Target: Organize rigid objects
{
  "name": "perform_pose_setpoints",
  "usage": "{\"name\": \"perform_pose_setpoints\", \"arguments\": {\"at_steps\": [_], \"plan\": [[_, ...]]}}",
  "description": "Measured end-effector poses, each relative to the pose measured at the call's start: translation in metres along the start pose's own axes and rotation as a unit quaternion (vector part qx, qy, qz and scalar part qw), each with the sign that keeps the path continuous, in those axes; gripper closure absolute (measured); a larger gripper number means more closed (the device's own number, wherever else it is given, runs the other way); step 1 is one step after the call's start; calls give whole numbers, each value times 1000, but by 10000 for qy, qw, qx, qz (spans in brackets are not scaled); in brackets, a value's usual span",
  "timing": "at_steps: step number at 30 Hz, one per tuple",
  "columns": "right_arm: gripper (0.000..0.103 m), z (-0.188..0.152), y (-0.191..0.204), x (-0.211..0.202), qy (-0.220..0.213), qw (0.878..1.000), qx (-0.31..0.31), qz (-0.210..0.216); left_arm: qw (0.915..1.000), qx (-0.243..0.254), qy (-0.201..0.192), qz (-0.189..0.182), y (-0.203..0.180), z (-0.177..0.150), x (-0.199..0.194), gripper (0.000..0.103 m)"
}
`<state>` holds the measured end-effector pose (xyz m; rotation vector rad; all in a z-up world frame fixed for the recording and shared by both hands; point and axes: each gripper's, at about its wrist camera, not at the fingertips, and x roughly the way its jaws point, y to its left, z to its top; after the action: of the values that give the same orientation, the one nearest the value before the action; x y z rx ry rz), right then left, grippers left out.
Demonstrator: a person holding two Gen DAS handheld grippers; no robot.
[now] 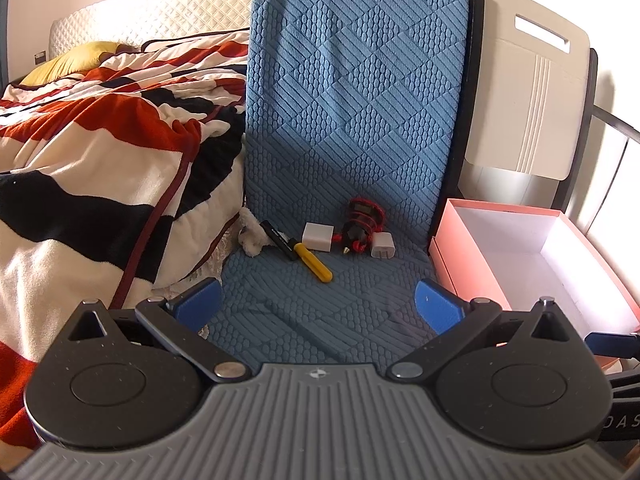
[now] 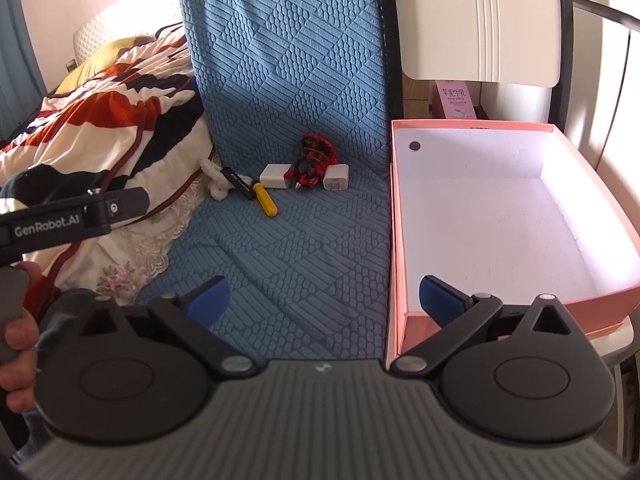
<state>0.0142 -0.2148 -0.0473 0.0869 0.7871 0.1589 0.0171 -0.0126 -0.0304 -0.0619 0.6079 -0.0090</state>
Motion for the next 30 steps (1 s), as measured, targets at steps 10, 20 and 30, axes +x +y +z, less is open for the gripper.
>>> {"name": "perform_pose_setpoints", "arguments": {"at_steps": [10,20,30], "plan": [[0,1,0,4,18,10000,-27,56,10000,-24,-4,-12,1,1,6,0],[0,7,-6,16,2,10000,-77,-2,9996,-34,57,-273,-1,17,48,0],[0,23,0,54,-40,9998,-182,61,9987,-169,280,-402,14,27,105,0]]}}
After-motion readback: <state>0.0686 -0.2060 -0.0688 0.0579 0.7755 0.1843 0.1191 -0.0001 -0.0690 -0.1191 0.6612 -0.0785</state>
